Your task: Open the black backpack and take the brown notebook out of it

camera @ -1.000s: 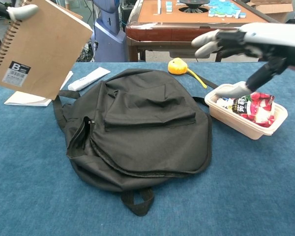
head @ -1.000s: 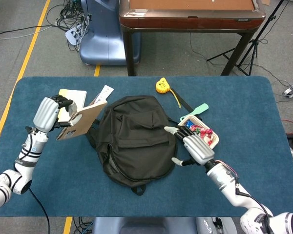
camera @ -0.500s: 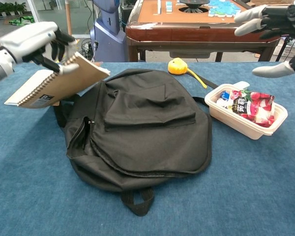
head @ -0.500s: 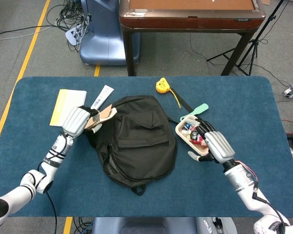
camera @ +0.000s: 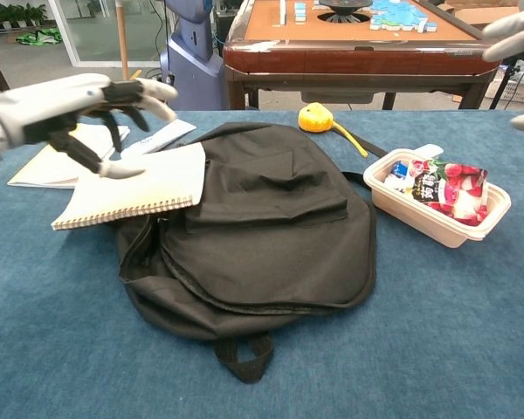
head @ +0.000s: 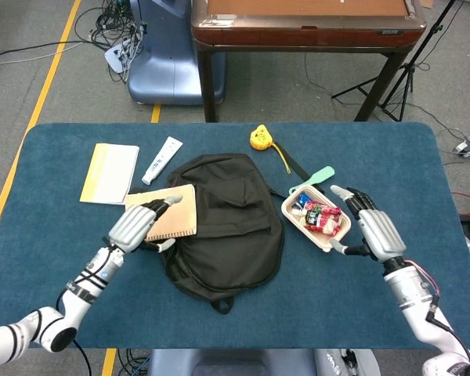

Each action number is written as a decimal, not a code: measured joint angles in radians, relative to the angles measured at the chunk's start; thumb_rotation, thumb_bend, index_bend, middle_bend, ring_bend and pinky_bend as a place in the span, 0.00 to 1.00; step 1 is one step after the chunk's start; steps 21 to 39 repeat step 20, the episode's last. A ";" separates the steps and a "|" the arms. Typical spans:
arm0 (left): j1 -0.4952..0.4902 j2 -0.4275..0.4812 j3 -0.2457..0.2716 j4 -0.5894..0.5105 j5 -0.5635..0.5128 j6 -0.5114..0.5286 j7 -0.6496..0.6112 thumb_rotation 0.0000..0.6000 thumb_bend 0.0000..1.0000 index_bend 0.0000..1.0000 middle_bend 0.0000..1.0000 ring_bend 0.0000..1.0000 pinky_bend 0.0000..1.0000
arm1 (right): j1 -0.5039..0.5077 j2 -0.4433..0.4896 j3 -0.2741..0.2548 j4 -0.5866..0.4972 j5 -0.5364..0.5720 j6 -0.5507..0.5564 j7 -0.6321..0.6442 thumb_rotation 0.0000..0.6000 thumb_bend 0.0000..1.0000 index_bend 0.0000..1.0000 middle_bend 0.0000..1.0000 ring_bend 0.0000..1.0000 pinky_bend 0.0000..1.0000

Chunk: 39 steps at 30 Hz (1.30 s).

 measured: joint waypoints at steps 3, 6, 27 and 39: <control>0.051 0.039 0.005 -0.030 -0.011 0.043 0.026 1.00 0.22 0.10 0.16 0.23 0.36 | -0.022 0.012 -0.013 0.011 0.012 0.016 -0.028 1.00 0.27 0.00 0.18 0.02 0.09; 0.100 0.063 0.008 -0.036 -0.026 0.097 0.043 1.00 0.22 0.14 0.16 0.23 0.36 | -0.047 0.018 -0.026 0.025 0.015 0.048 -0.056 1.00 0.31 0.04 0.23 0.07 0.14; 0.362 0.105 0.069 -0.014 -0.056 0.355 0.110 1.00 0.22 0.21 0.16 0.23 0.33 | -0.187 0.009 -0.099 0.103 -0.029 0.215 -0.209 1.00 0.31 0.10 0.26 0.12 0.17; 0.362 0.105 0.069 -0.014 -0.056 0.355 0.110 1.00 0.22 0.21 0.16 0.23 0.33 | -0.187 0.009 -0.099 0.103 -0.029 0.215 -0.209 1.00 0.31 0.10 0.26 0.12 0.17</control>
